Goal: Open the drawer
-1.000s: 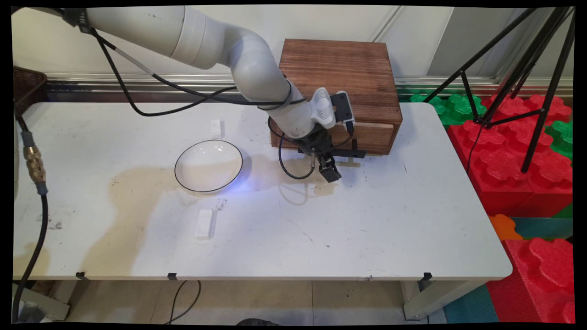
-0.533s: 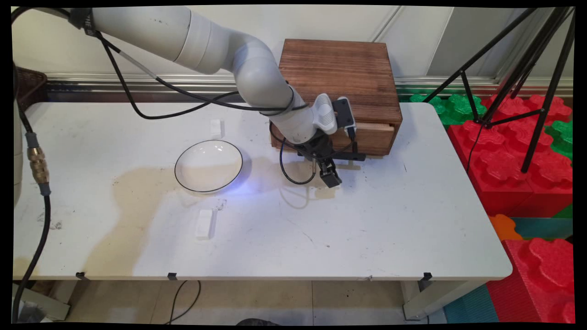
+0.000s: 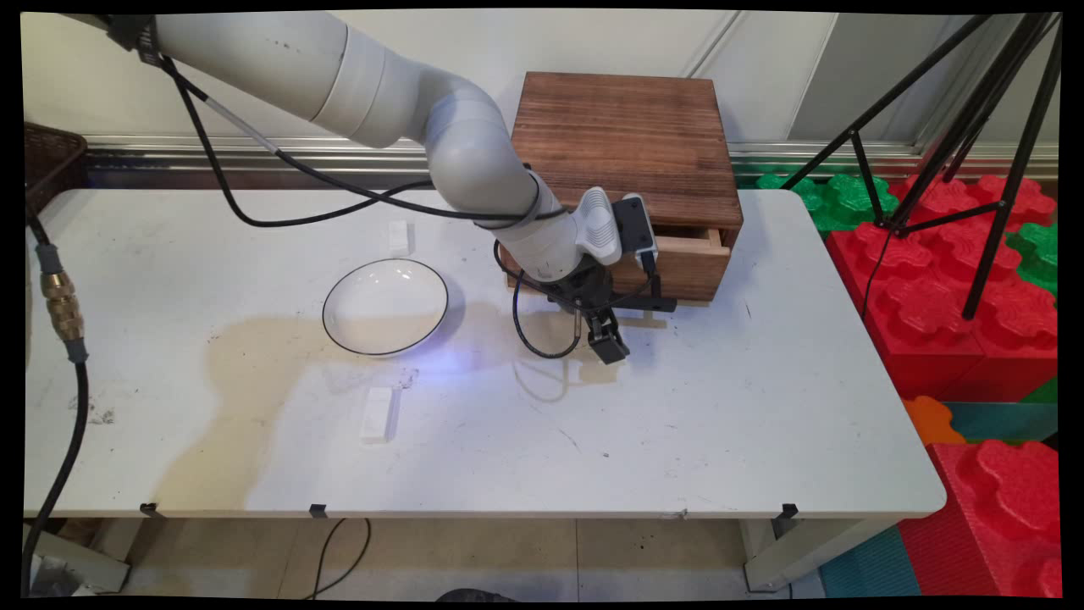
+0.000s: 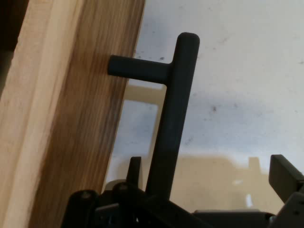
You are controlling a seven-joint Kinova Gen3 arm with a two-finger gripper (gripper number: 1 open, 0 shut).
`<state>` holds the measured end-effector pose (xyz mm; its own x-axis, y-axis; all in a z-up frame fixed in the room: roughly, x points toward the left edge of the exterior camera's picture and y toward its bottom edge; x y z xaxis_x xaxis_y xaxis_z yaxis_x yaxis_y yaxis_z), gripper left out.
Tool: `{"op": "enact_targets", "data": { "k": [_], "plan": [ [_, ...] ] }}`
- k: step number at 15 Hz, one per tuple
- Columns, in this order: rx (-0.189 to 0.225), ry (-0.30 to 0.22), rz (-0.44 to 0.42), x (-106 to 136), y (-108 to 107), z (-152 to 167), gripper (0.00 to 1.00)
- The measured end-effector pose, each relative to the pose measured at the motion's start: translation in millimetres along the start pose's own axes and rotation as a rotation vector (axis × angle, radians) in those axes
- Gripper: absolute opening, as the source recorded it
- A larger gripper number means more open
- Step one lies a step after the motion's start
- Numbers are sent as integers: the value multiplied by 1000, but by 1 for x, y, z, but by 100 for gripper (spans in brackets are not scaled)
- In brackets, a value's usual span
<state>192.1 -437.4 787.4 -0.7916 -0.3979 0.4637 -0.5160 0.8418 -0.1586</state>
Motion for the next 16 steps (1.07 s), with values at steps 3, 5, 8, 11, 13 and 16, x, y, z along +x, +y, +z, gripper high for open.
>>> {"op": "enact_targets", "data": {
  "k": [3, 5, 8, 11, 13, 16],
  "plan": [
    [-6, -5, -1, -2, 12, -3, 100],
    [-11, -6, 0, -4, 20, -6, 100],
    [-16, -6, 2, -5, 28, -8, 100],
    [-23, -7, 5, -7, 38, -12, 100],
    [-28, -6, 8, -8, 45, -15, 100],
    [-36, -7, 12, -10, 54, -19, 100]
  ]
}}
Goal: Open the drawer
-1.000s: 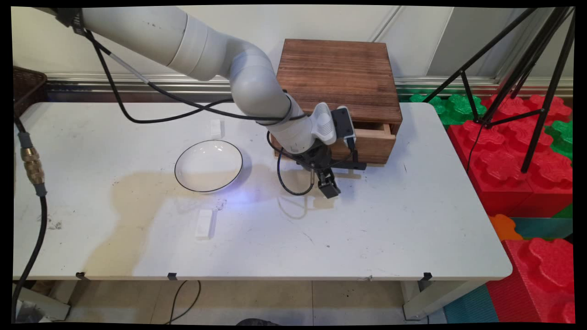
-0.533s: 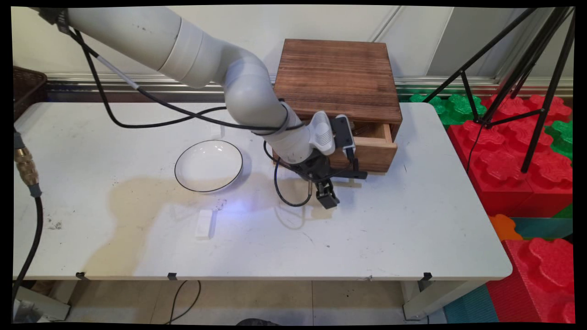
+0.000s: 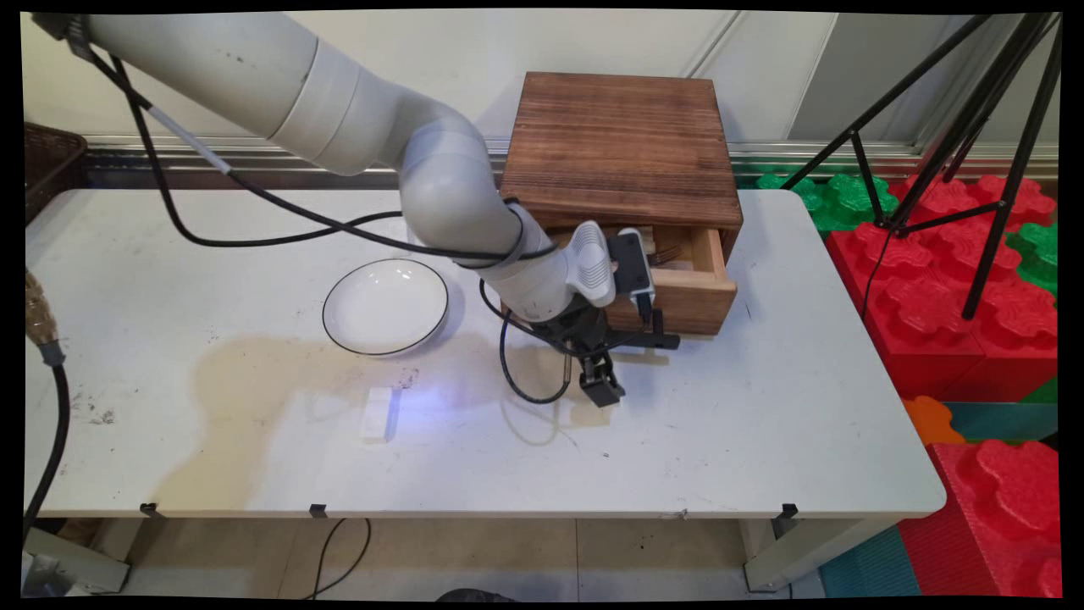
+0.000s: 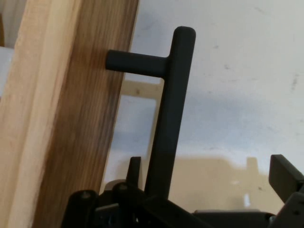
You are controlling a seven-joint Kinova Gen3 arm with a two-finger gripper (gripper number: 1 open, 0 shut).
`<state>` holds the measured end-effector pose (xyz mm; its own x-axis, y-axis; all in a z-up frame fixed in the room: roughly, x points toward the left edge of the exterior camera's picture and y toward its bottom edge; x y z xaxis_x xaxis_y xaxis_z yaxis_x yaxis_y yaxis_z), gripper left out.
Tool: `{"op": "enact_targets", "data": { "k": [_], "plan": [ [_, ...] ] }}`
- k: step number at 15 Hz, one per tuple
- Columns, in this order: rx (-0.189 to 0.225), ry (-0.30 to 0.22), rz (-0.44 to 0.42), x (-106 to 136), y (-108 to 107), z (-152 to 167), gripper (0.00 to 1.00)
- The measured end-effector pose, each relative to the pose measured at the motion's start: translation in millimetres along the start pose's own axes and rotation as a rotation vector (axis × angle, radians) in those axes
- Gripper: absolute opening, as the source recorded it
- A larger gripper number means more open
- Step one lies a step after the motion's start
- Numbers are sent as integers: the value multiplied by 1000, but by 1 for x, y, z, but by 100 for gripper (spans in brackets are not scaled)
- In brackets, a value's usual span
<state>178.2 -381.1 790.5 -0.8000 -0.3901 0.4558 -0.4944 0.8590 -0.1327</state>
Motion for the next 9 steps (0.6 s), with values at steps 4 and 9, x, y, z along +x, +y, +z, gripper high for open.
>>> {"op": "enact_targets", "data": {
  "k": [4, 9],
  "plan": [
    [-8, 0, 7, -2, 13, -5, 100],
    [-13, 1, 15, -5, 28, -13, 100]
  ]
}}
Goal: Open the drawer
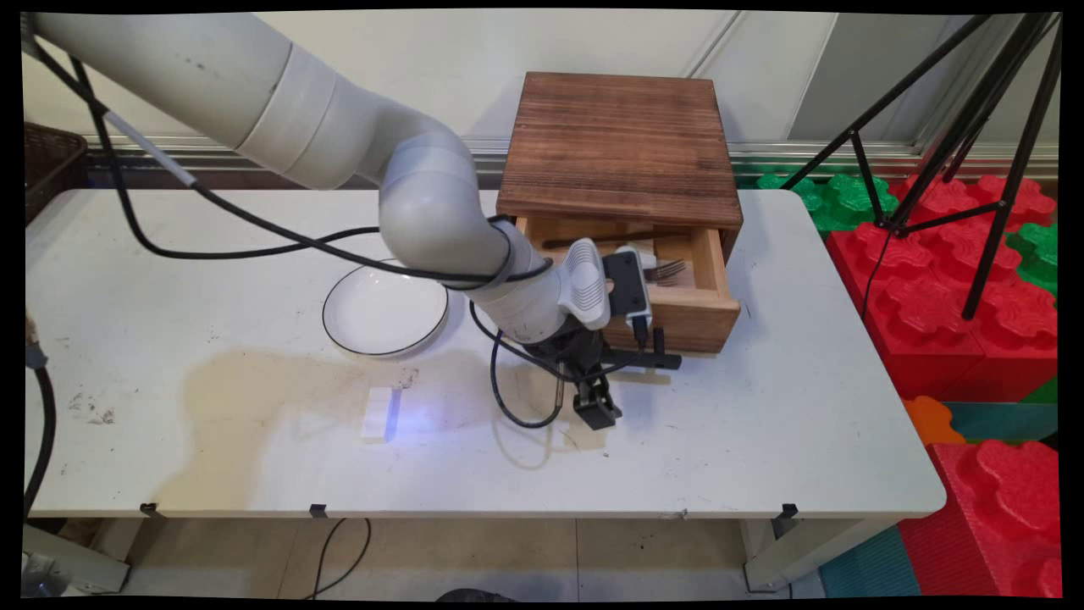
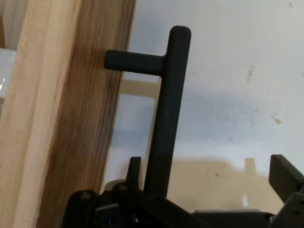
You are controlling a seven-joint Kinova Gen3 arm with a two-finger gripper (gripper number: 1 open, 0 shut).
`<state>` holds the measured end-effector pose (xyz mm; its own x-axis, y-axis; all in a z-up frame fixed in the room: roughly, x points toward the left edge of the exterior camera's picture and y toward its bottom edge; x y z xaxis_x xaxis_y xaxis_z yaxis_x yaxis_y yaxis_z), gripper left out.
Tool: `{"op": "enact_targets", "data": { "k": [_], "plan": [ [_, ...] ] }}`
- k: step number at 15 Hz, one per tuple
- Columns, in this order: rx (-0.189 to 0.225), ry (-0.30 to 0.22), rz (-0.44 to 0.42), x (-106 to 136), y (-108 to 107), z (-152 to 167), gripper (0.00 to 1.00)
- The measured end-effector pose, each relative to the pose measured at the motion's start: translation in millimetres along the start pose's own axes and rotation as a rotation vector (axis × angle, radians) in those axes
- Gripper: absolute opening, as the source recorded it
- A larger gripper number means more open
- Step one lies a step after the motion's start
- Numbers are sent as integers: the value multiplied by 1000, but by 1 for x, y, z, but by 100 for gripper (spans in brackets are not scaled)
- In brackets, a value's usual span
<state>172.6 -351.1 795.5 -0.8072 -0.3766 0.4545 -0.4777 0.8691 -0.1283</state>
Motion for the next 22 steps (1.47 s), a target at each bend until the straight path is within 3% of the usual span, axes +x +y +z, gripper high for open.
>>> {"op": "enact_targets", "data": {
  "k": [22],
  "plan": [
    [-72, -26, 4, -16, 68, -27, 100]
  ]
}}
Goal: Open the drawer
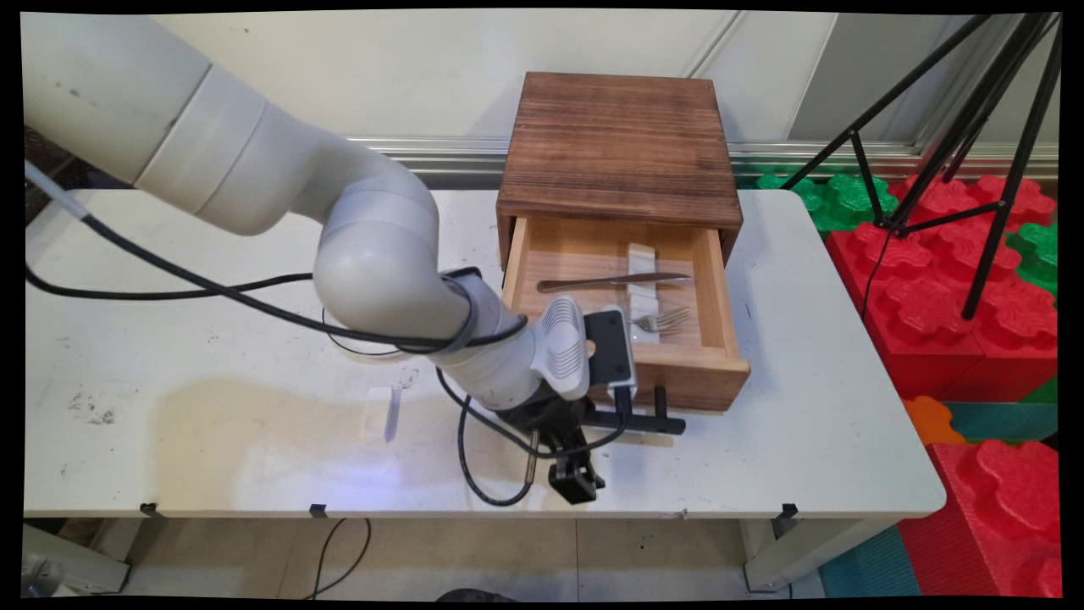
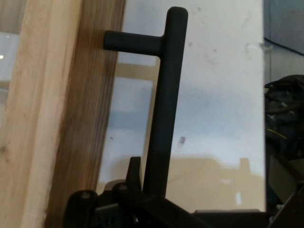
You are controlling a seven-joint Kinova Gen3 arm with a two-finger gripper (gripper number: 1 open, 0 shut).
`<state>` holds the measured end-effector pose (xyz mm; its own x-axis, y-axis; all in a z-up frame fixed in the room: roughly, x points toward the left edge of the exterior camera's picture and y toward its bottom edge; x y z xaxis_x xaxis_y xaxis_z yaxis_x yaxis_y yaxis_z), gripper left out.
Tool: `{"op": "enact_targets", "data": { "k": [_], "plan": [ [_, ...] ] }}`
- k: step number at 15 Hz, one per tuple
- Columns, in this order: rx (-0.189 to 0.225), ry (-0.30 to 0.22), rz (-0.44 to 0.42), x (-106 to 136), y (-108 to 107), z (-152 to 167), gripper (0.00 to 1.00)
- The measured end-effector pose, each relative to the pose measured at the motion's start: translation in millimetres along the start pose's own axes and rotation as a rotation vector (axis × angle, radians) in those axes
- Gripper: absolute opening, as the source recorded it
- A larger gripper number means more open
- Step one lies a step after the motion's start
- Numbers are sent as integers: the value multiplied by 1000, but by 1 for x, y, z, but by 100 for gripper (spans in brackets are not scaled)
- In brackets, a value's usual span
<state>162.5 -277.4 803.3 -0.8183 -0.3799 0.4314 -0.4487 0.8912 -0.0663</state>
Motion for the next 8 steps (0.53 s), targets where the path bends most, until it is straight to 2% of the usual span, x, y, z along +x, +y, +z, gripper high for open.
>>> {"op": "enact_targets", "data": {
  "k": [8],
  "plan": [
    [-31, -6, 9, -4, 27, -8, 100]
  ]
}}
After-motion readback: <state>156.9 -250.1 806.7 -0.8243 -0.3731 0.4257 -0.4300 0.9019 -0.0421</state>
